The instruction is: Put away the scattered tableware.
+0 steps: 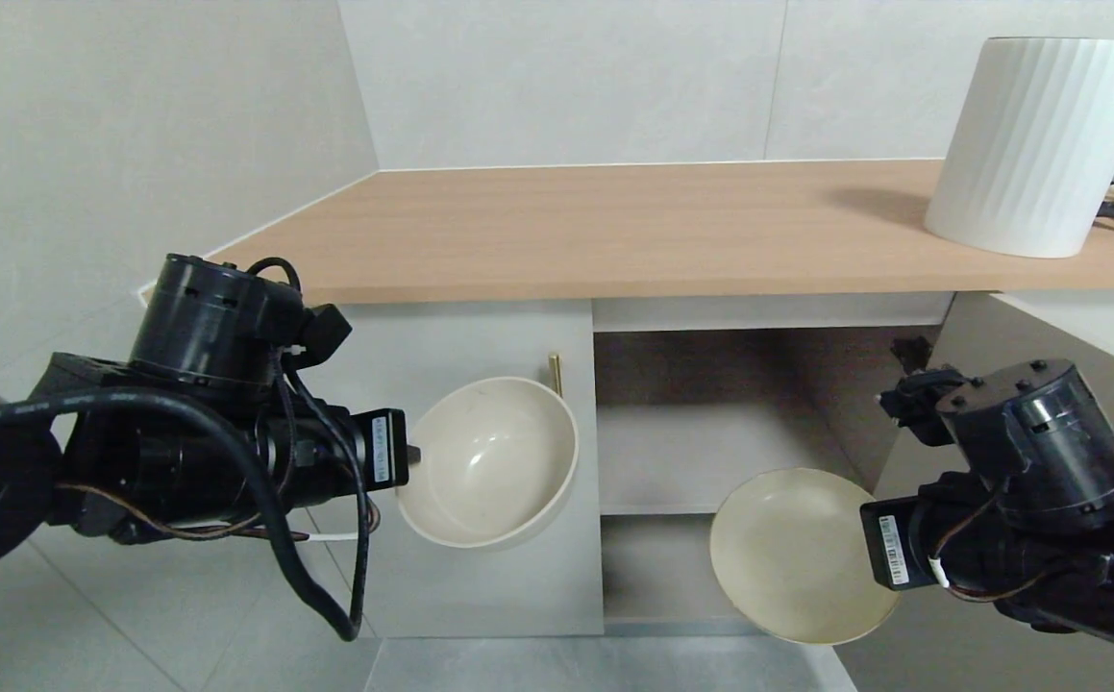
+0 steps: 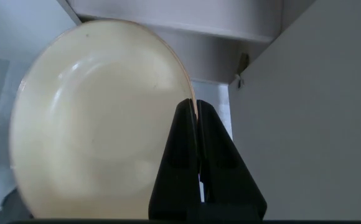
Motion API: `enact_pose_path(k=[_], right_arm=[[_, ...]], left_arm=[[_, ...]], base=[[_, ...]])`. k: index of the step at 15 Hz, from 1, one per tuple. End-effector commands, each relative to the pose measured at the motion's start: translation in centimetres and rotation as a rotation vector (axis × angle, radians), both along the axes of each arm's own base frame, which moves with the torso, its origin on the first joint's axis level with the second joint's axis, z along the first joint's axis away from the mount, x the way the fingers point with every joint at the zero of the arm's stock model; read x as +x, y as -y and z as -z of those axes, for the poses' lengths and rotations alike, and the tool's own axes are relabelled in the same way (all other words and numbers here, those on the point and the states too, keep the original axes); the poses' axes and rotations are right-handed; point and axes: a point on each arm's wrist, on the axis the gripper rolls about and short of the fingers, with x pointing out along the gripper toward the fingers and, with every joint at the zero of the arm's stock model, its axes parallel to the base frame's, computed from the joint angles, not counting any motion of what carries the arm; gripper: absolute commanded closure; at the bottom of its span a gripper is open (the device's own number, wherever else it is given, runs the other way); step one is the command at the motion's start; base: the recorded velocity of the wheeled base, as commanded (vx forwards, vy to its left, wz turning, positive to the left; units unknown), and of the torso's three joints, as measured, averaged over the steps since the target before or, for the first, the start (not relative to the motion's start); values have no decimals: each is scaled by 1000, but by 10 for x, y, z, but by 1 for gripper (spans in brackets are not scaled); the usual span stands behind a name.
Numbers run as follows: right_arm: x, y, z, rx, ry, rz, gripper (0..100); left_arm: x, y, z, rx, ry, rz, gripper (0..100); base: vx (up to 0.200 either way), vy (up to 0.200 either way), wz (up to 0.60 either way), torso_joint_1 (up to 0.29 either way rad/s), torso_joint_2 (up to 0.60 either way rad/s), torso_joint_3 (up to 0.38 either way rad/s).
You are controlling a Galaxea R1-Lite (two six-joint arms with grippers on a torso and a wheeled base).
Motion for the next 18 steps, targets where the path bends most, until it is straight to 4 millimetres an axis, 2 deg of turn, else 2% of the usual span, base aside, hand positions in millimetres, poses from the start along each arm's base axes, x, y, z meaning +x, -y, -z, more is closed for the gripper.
enact_pose_path(k=[1,9,11,12,15,18], right_arm=[[1,-1,4,-10,-12,0,100],[6,-2,10,-25,-33,8,100],[31,0,22,-40,-76,53,100],[54,-2,28,-14,-90,68,100],[96,-8,50,8,-105,65,100],[160,-20,75,32,-13,93,100]], left_arm=[[1,0,1,1,-2,-1,100],[1,0,1,2,-1,0,100],[1,0,1,4,0,2,100],[0,0,2,18,0,13,100],[-2,-1,7,67,-3,50,100],[-2,-1,8,69,-4,51,100]], base=[[0,0,0,-32,266,232],[0,0,0,-4,29,26],[0,0,0,0,0,0],[0,0,0,0,0,0],[0,0,0,0,0,0],[0,0,0,0,0,0]])
